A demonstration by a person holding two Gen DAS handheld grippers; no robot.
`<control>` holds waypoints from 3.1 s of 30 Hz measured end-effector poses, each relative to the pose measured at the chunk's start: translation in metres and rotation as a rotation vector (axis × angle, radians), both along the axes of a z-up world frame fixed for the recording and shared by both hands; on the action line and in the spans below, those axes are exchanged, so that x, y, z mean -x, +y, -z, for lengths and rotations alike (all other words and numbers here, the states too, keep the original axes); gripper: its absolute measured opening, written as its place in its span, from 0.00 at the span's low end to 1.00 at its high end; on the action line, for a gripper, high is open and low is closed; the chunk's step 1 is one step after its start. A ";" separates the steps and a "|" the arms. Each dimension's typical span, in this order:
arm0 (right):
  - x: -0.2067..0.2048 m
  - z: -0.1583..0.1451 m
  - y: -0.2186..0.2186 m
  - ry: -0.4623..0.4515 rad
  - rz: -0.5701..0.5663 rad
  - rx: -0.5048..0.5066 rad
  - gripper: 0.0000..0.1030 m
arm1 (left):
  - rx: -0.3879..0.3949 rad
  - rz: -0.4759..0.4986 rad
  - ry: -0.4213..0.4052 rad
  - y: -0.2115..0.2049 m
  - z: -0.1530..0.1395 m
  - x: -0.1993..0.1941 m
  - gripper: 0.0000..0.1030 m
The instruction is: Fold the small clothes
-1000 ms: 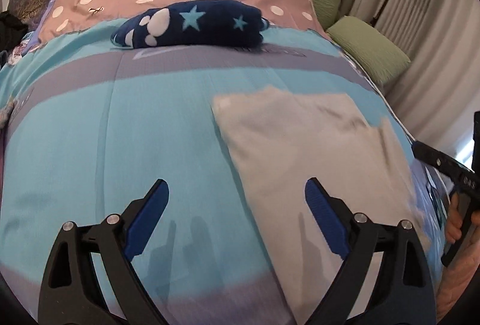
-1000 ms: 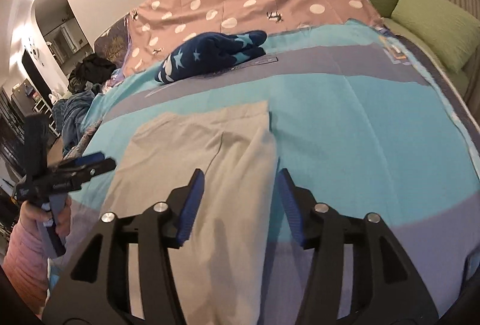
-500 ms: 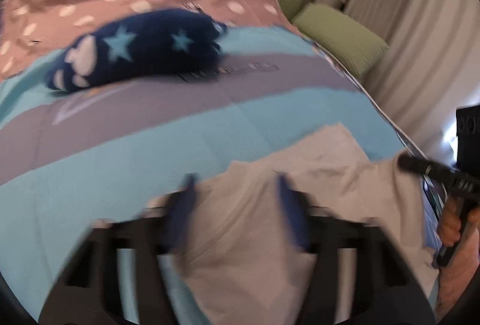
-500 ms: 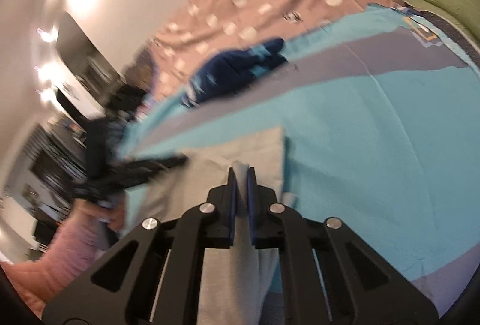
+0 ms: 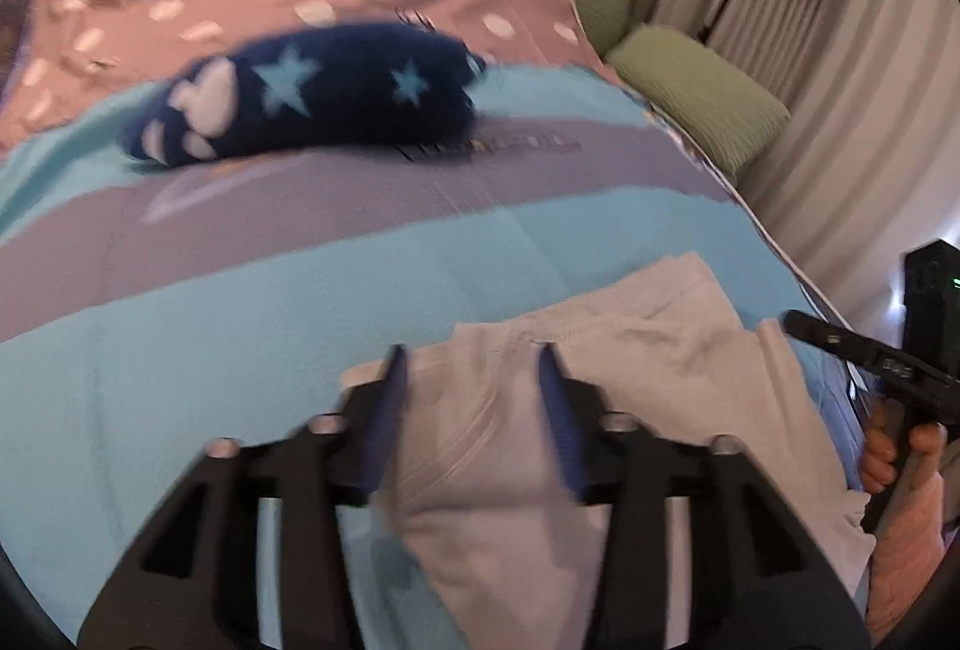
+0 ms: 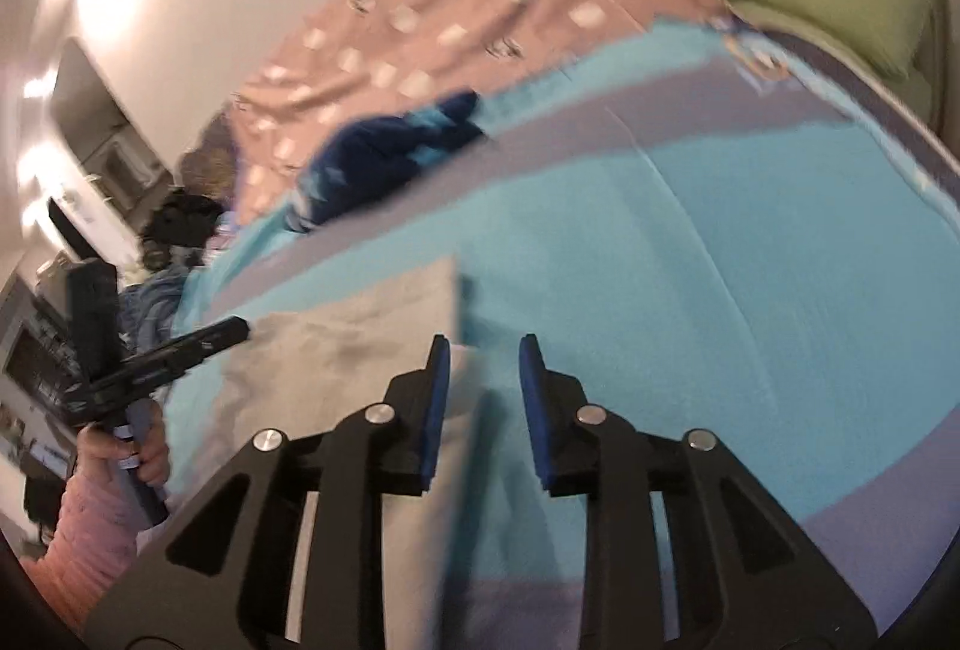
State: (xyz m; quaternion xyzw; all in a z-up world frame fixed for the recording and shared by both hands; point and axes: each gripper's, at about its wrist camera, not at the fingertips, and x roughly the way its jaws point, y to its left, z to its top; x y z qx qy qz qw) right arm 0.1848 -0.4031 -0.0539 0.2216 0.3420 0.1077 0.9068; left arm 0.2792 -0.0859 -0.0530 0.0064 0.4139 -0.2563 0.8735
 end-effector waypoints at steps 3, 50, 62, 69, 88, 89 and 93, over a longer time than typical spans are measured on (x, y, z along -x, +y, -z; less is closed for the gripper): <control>0.028 -0.017 0.020 -0.054 -0.132 -0.012 0.25 | -0.022 0.019 -0.040 0.010 -0.013 0.025 0.46; 0.034 0.039 0.029 0.160 -0.322 -0.191 0.89 | 0.391 0.054 0.303 0.038 0.041 0.106 0.96; -0.028 0.043 0.044 0.141 -0.456 -0.104 0.60 | 0.329 0.151 0.258 0.000 0.043 0.052 0.98; -0.040 0.053 0.031 0.163 -0.418 -0.216 0.31 | 0.327 0.152 0.201 -0.005 0.045 0.048 0.95; -0.008 0.010 0.058 0.112 -0.369 0.012 0.12 | 0.251 0.013 0.140 0.015 0.017 0.055 0.26; -0.001 0.000 0.059 0.085 -0.360 0.027 0.12 | 0.261 0.017 0.112 0.015 0.006 0.059 0.25; 0.033 -0.043 0.054 -0.035 -0.319 0.052 0.12 | 0.241 0.058 -0.010 0.007 -0.042 0.085 0.21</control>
